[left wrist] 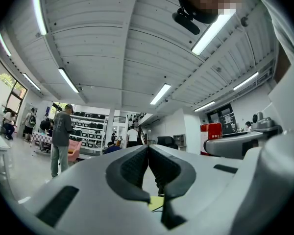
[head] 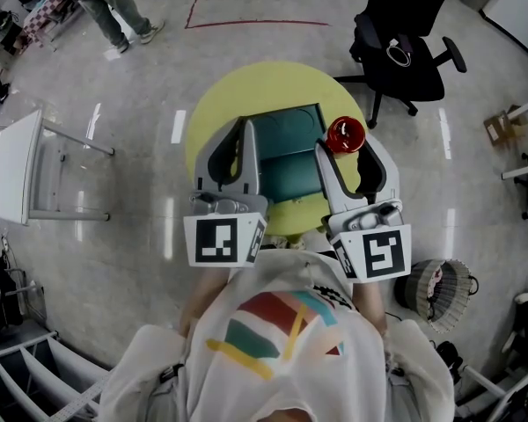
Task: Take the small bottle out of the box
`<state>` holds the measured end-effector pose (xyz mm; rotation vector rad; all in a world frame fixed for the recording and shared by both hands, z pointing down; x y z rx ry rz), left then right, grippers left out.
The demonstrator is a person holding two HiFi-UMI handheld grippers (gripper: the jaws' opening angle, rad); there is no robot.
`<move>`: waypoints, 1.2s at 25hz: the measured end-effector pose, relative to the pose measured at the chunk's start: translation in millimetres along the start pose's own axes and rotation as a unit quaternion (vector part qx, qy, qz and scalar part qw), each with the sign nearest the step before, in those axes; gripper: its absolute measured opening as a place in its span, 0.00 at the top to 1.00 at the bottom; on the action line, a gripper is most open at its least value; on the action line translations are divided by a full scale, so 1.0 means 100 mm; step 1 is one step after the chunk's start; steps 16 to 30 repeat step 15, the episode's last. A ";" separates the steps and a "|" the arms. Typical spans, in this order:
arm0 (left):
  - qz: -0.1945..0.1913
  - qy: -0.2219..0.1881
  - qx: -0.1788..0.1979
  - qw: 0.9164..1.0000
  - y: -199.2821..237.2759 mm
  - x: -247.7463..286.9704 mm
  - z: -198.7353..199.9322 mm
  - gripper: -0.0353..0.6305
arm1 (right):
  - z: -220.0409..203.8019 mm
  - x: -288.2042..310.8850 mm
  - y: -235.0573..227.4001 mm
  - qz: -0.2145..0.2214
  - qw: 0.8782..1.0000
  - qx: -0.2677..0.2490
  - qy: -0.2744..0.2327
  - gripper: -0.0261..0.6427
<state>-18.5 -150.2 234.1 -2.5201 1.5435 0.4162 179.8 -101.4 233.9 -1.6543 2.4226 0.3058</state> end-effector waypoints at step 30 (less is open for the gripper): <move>-0.009 0.003 0.000 1.000 -0.02 0.03 -0.01 0.92 | -0.02 0.02 -0.03 -0.004 1.000 -0.003 0.003 0.65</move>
Point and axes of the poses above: the fingertips, and each gripper's own axes: x forward along the fingers, y to its left, z out of its top, the point moved 10 cm from there along -x, backward along the fingers, and after that the axes turned 10 degrees about -y, right-handed, at the moved point
